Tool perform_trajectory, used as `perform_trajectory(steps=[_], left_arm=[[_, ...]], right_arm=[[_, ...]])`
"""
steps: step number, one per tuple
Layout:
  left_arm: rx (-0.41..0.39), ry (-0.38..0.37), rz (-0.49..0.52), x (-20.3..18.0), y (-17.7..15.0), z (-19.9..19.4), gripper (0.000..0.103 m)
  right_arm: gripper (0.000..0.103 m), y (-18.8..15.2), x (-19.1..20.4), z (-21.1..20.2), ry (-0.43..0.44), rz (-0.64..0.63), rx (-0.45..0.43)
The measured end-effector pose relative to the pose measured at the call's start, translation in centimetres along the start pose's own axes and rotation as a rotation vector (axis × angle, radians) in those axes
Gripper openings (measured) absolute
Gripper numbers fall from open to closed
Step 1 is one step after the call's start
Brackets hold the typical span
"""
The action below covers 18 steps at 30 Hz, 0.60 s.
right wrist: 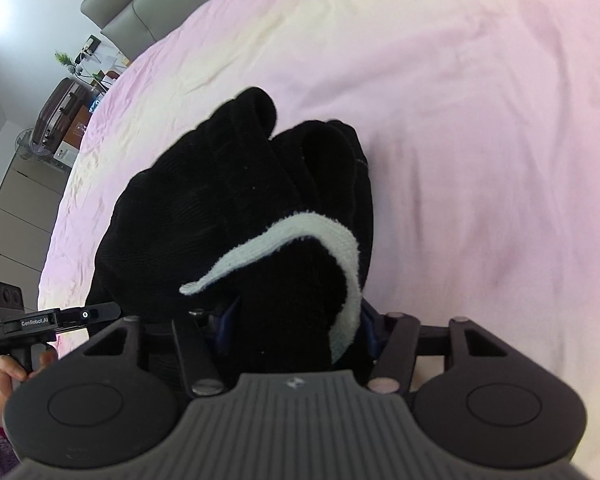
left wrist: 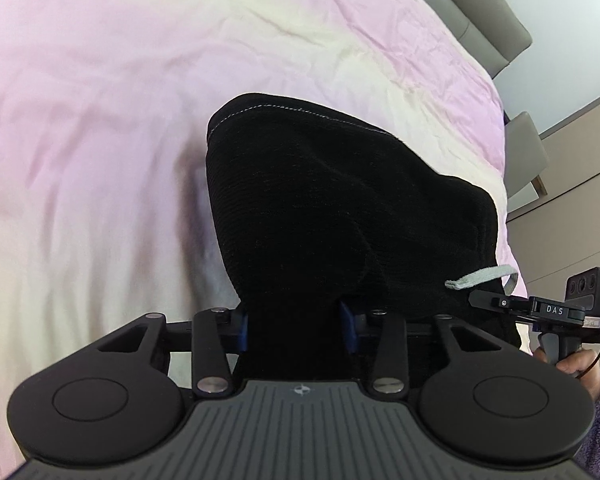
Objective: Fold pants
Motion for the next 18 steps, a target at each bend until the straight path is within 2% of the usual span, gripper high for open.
perform_trajectory(steps=[8, 13, 18], left_arm=[[-0.032, 0.054, 0.081, 0.1, -0.3, -7.3, 0.043], [-0.065, 0.105, 0.15, 2.0, -0.5, -13.9, 0.043], [-0.093, 0.184, 0.203, 5.1, -0.6, -20.0, 0.043]], right_arm=[[0.048, -1.8, 8.3, -2.4, 0.004, -0.08, -0.002], [0.048, -4.5, 14.4, -2.9, 0.035, -0.091, -0.026], [0.048, -7.3, 21.5, -1.0, 0.084, -0.106, -0.062]])
Point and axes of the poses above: each gripper's, at about its wrist camera, not at the fingertips, and z roughly the way its jaws point, x to its left, y to its top, the point moved 1 cm from there along z, roughly the way its jaws point, and after that the axes turned 6 degrees about y, right-handed, at the moved point
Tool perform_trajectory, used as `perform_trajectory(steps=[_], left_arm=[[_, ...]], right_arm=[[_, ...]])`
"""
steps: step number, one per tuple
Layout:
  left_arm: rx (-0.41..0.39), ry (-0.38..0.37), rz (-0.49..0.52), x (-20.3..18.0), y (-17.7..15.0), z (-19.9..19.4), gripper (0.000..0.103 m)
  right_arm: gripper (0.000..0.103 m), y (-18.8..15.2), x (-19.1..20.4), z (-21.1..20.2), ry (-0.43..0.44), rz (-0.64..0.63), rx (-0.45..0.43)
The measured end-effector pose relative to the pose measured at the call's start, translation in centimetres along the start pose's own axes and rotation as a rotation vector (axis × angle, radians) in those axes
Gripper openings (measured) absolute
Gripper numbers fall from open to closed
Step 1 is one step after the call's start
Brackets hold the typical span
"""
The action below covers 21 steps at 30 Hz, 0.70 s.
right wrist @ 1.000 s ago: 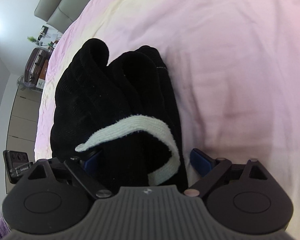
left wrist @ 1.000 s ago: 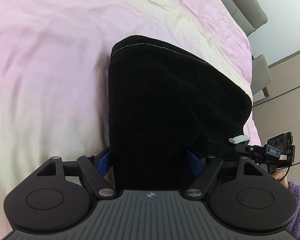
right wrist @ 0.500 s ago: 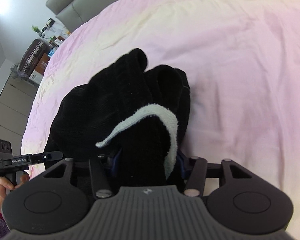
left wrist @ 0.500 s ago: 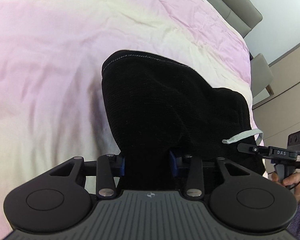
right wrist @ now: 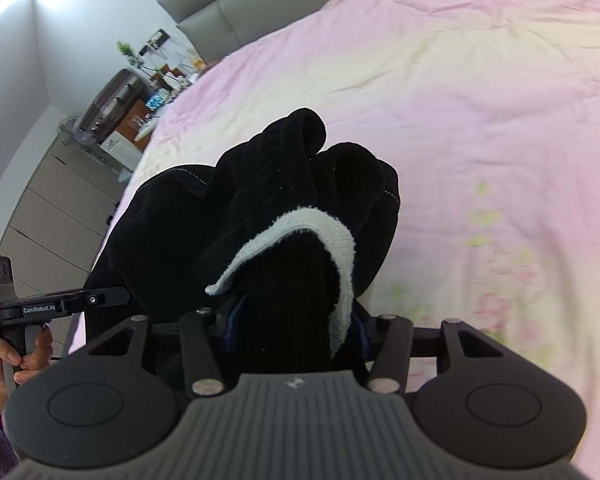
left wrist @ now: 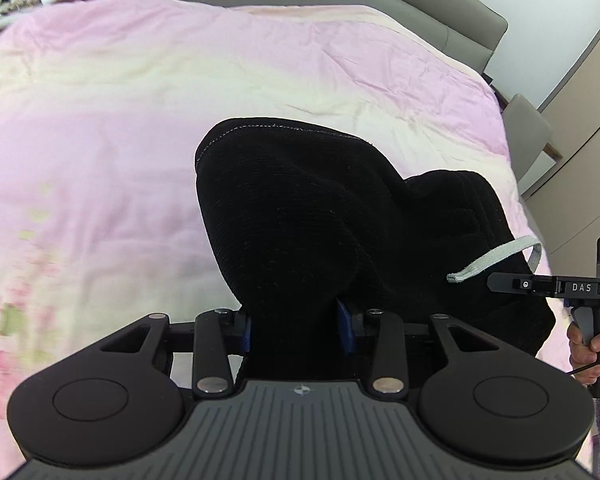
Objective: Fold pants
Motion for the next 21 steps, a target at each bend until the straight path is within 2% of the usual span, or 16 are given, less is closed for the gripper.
perform_trajectory(steps=[5, 9, 15, 20, 21], left_arm=[[-0.008, 0.06, 0.025, 4.4, -0.9, -3.1, 0.043], [0.008, 0.075, 0.03, 8.2, -2.1, -3.2, 0.043], [0.049, 0.066, 0.001, 12.6, -4.3, 0.1, 0.044], [0.089, 0.09, -0.01, 15.3, -6.6, 4.1, 0.044], [0.094, 0.094, -0.011, 17.0, -7.1, 4.1, 0.045]], right_arm=[[0.048, -2.9, 5.3, 4.4, 0.05, 0.008, -0.016], [0.048, -5.3, 8.3, 8.5, 0.061, 0.029, 0.001], [0.048, -8.4, 10.0, 13.8, 0.027, 0.021, 0.041], [0.049, -9.8, 9.1, 18.5, -0.042, 0.033, 0.129], [0.049, -10.1, 9.0, 19.0, -0.057, 0.023, 0.139]])
Point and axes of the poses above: each gripper's, at about its wrist camera, not at the fingertips, and z roughly the way its jaws point, x to its left, y to its top, the point moved 1 cm from there along z, roughly the way its jaws point, and after that the axes turned 6 degrees about y, right-handed, at the moved point
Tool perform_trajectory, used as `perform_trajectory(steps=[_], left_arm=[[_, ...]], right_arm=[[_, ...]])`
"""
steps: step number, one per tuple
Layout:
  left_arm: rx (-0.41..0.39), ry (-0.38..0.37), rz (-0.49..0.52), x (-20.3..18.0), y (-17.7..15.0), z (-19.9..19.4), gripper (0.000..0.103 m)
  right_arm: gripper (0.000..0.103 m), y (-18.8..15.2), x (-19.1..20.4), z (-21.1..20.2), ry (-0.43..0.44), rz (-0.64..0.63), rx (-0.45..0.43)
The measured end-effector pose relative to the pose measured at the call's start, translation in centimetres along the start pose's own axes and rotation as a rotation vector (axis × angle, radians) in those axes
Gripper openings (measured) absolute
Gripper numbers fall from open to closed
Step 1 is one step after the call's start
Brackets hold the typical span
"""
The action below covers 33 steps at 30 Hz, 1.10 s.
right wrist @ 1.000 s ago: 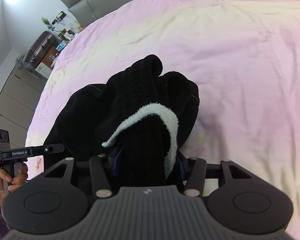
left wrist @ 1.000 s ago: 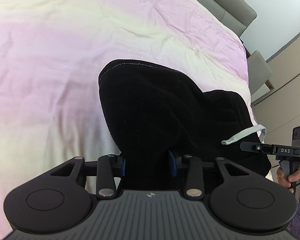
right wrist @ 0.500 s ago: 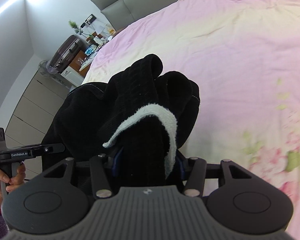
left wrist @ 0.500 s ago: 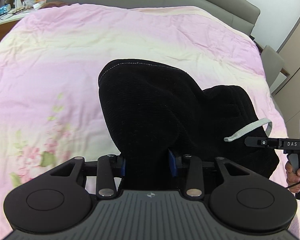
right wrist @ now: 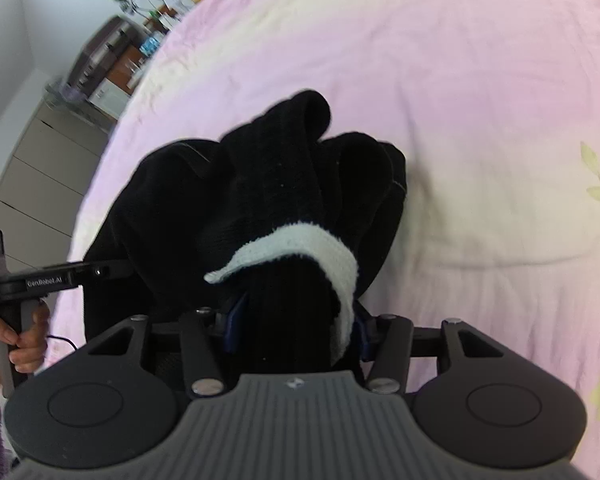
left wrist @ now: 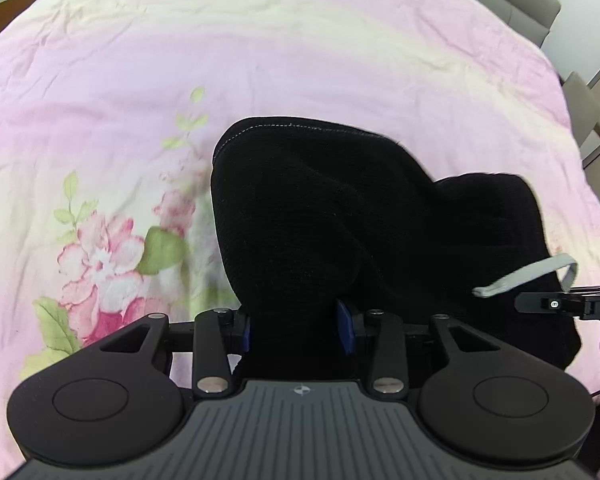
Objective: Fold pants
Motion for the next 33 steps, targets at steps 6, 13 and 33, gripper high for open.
perform_trajectory(steps=[6, 13, 33], left_arm=[[0.022, 0.028, 0.039, 0.3, -0.5, 1.4, 0.049], [0.013, 0.189, 0.048, -1.9, -0.4, -0.7, 0.074], [-0.426, 0.454, 0.182, -15.7, -6.7, -23.1, 0.074]], right_arm=[[0.052, 0.4, -0.1, 2.4, -0.07, -0.031, 0.042], [0.079, 2.1, 2.3, 3.0, -0.157, -0.117, 0.05], [0.097, -6.9, 14.4, -19.0, -0.195, -0.625, -0.327]])
Point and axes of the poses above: each gripper's, at about its wrist camera, not at the fingertips, and z roughly the way its jaws point, x to its left, y to its top, the point moved 1 cm from there along z, roughly the way its jaws point, and after that the axes turned 6 degrees about y, right-handed, at the moved point
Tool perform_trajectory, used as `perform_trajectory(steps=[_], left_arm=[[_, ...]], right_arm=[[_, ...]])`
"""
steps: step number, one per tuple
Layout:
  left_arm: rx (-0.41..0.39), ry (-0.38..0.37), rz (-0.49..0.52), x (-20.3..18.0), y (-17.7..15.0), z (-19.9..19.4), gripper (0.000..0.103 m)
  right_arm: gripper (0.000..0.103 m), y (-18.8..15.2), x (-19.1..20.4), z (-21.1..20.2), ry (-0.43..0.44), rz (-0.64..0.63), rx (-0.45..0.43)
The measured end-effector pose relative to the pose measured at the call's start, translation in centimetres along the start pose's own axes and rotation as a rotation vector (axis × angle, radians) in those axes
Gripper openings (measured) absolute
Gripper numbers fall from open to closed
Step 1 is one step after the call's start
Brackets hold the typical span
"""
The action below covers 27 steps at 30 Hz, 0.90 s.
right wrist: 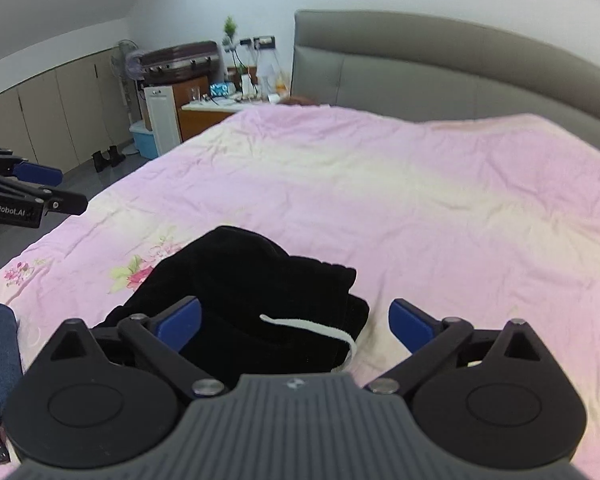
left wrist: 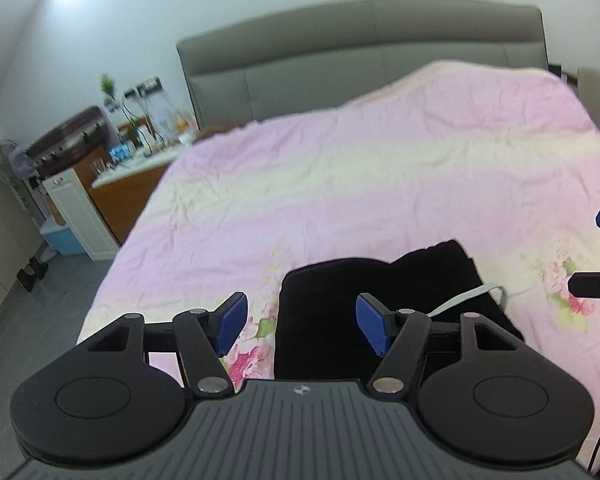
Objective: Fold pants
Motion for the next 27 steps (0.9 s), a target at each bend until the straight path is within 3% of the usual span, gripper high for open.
perform_trajectory(steps=[5, 8, 17, 22, 27], left_arm=[[-0.099, 0.085, 0.03, -2.3, -2.4, -5.8, 0.074], [-0.159, 0.118, 0.022, -3.3, -4.5, -8.5, 0.082], [-0.166, 0.151, -0.077, -5.5, -10.2, -11.3, 0.09], [-0.136, 0.137, -0.112, -6.6, -13.1, -10.3, 0.09], [-0.003, 0.109, -0.159, -7.7, -15.2, -7.7, 0.09]], right_arm=[[0.098, -2.7, 3.6, -6.4, -0.034, -0.094, -0.143], [0.098, -5.0, 5.4, -9.1, -0.037, -0.116, -0.199], [0.098, -12.2, 8.4, -12.3, -0.045, -0.016, -0.246], [0.098, -15.0, 9.1, -11.8, -0.085, -0.034, -0.221], [0.098, -16.6, 8.9, -9.5, -0.112, -0.008, -0.131]])
Point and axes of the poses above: each gripper's, at about its wrist camera, not at the fingertips, and z roughly the way its jaws point, x to its left, y to its top, the point moved 1 cm from there along z, roughly the way its jaws point, and after that the axes turned 6 degrees about y, right-handed, at the moved point
